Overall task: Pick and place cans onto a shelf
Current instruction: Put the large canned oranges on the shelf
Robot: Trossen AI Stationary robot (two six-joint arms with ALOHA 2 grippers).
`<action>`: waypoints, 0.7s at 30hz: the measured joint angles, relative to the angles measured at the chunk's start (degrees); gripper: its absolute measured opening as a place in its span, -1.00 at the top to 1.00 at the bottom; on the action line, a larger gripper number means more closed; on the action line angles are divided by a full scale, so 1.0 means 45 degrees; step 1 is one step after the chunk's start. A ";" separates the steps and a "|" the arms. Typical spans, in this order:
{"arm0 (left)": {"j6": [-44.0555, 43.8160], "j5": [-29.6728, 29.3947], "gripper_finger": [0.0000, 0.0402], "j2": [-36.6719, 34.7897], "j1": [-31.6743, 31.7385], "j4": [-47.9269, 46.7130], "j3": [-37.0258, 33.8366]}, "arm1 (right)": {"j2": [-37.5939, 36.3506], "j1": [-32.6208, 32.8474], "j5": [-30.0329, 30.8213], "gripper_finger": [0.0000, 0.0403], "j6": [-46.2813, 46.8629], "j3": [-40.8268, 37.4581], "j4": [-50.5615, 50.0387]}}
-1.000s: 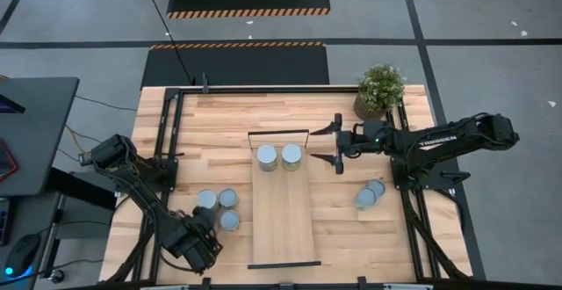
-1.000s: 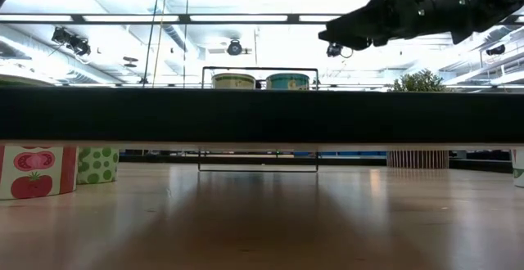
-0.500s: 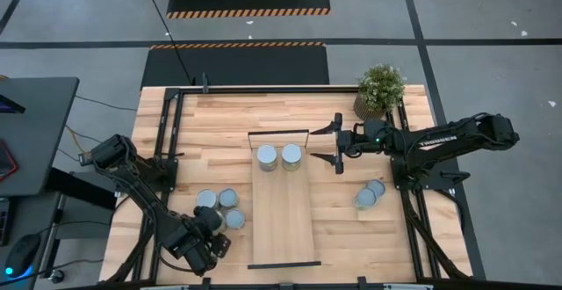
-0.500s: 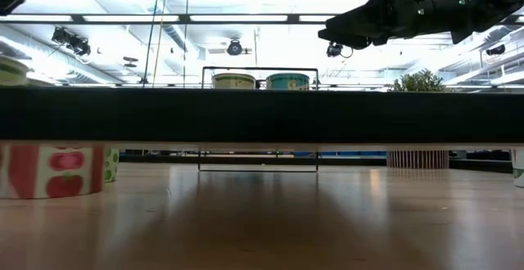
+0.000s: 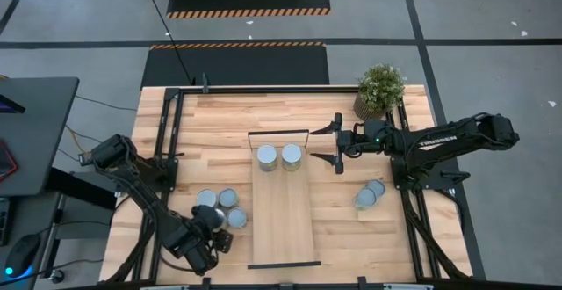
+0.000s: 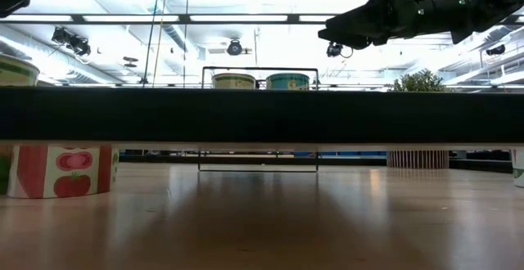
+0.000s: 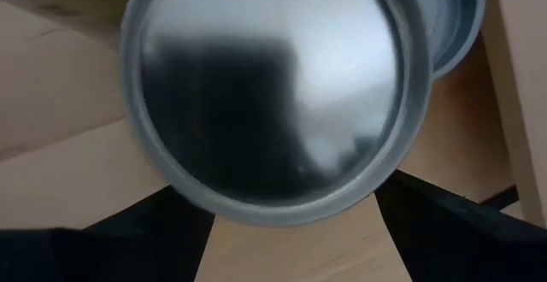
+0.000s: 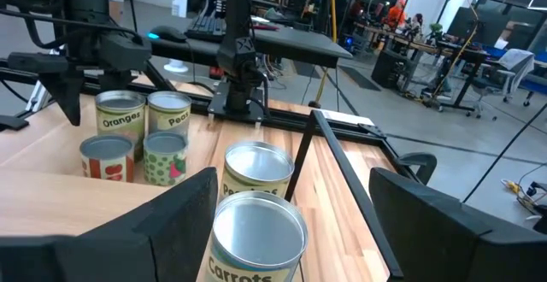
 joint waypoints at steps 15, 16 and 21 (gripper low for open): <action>0.0465 0.0032 -0.59 0.0000 0.0039 0.0437 0.0000 | 0.0000 0.0000 0.0000 -0.56 0.0000 0.0000 0.0000; 0.0493 -0.0018 -0.59 0.0000 0.0032 0.0487 0.0000 | 0.0000 0.0000 0.0000 -0.56 0.0000 0.0000 0.0000; 0.0783 -0.0010 -0.61 0.0000 0.0042 0.0500 0.0000 | 0.0000 0.0000 0.0000 -0.56 0.0000 0.0000 0.0000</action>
